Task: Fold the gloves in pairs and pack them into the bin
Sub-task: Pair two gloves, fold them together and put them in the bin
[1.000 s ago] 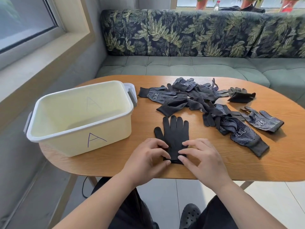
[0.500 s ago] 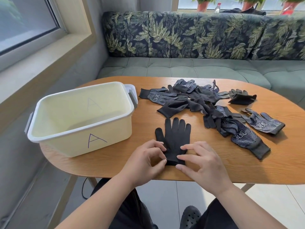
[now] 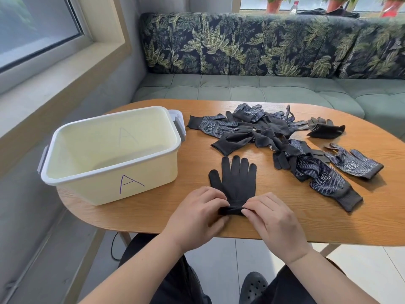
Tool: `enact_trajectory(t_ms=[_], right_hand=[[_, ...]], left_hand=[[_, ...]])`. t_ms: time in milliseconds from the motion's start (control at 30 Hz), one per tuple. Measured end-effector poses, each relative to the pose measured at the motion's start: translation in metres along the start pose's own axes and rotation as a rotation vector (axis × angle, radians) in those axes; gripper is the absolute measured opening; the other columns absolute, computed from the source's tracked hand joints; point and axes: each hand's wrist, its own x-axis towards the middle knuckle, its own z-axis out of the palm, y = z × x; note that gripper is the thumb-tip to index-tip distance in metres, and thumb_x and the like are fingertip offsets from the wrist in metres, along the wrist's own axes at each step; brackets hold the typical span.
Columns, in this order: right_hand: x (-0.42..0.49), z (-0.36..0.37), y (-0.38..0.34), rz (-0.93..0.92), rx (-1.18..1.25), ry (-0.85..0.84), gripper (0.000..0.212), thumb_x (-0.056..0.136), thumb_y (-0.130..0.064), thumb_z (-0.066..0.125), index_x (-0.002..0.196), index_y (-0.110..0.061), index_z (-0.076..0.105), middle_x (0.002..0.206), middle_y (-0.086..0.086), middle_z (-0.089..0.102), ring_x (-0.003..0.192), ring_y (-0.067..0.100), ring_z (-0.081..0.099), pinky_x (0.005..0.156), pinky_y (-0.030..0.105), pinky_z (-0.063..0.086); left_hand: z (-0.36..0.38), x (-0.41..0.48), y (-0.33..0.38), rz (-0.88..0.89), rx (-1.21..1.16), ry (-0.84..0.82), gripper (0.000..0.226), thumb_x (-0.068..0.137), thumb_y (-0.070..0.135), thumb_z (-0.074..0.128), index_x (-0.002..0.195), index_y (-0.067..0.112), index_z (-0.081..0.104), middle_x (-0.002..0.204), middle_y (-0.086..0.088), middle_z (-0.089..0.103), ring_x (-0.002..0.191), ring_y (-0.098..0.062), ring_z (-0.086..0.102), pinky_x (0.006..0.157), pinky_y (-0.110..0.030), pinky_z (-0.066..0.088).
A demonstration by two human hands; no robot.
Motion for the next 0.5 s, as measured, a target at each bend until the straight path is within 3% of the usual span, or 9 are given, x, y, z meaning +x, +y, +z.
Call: enact_trajectory(t_ms=[100,200,267,400,500], right_hand=[[0.0008,-0.0020,0.0008,0.005,0.013,-0.013,0.017,0.104,-0.033,0.070,0.105,-0.017,0.076,0.105,-0.009,0.071,0.098,0.016,0.063,0.086,0.036,0.054],[0.0002,-0.0026,0.0024,0.017,-0.010,-0.049,0.034,0.095,-0.047,0.080,0.115,-0.021,0.078,0.113,-0.012,0.072,0.102,0.017,0.063,0.089,0.036,0.054],[0.0010,-0.0022,0.0043,0.047,0.024,-0.047,0.028,0.093,-0.041,0.084,0.114,-0.023,0.079,0.114,-0.016,0.073,0.101,0.016,0.062,0.088,0.036,0.054],[0.0041,-0.0038,0.0077,0.230,0.182,-0.061,0.021,0.088,-0.027,0.087,0.108,-0.033,0.081,0.092,-0.027,0.070,0.090,0.014,0.060,0.074,0.034,0.054],[0.0074,-0.0068,0.0067,0.422,0.305,-0.040,0.028,0.083,-0.027,0.090,0.105,-0.044,0.082,0.076,-0.018,0.062,0.078,0.016,0.061,0.069,0.020,0.048]], left_hand=[[0.0033,-0.0011,-0.0035,0.013,0.012,0.021,0.013,0.103,0.027,0.069,0.112,0.018,0.074,0.121,0.010,0.067,0.116,-0.015,0.060,0.093,-0.036,0.050],[0.0027,-0.0007,-0.0029,-0.011,0.014,0.029,0.013,0.104,0.027,0.068,0.114,0.020,0.074,0.121,0.012,0.069,0.116,-0.014,0.061,0.092,-0.037,0.051],[0.0027,-0.0003,-0.0041,-0.036,-0.018,0.026,0.013,0.103,0.027,0.070,0.115,0.022,0.074,0.124,0.015,0.070,0.117,-0.012,0.062,0.093,-0.038,0.051],[0.0004,0.0035,-0.0028,-0.194,-0.185,0.013,0.014,0.099,0.029,0.076,0.112,0.029,0.077,0.114,0.021,0.072,0.116,-0.006,0.063,0.096,-0.037,0.052],[-0.0018,0.0074,0.0047,-0.387,-0.370,0.044,0.012,0.095,0.029,0.081,0.105,0.034,0.080,0.105,0.019,0.070,0.108,-0.007,0.065,0.093,-0.025,0.051]])
